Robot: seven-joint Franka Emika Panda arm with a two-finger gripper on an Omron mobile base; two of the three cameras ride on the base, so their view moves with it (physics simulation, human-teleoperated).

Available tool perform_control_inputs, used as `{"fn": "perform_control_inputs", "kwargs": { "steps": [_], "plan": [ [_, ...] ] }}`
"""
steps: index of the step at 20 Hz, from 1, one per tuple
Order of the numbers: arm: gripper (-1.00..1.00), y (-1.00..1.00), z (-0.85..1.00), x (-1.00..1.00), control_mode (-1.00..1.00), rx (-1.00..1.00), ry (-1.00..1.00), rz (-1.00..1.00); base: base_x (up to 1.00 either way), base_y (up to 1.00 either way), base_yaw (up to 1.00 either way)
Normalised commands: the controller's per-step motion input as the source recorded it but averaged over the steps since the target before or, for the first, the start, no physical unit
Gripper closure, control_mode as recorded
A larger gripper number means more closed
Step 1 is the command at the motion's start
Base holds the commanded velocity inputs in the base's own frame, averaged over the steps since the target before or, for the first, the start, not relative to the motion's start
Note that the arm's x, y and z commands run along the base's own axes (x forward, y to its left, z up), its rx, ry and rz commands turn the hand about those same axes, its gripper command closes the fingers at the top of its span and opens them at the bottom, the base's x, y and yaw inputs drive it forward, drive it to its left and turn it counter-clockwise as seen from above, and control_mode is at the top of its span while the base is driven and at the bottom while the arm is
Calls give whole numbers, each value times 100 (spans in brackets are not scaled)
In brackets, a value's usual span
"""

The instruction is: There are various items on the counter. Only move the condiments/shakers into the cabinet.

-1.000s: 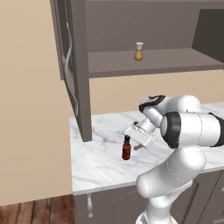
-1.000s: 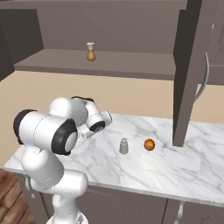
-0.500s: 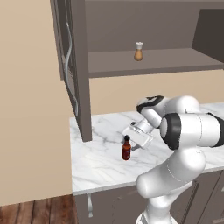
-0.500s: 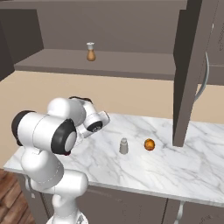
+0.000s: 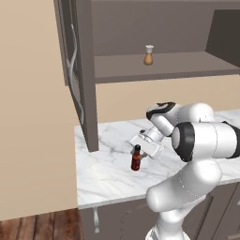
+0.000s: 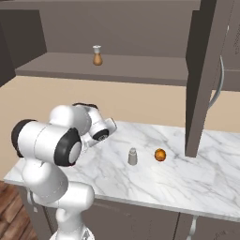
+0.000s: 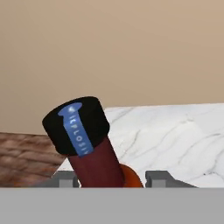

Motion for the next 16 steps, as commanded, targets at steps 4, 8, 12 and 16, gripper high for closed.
{"fn": "perform_control_inputs", "kwargs": {
  "steps": [4,8,12,16],
  "plan": [
    [100,0,90,-30,-100,1,-12,-14,0,0,0],
    [100,0,100,-40,-100,0,-21,-15,0,0,0],
    [100,3,100,-34,-100,0,-15,-24,0,0,0],
    [100,0,100,-42,-100,0,-11,-36,0,0,0]
  ]
}}
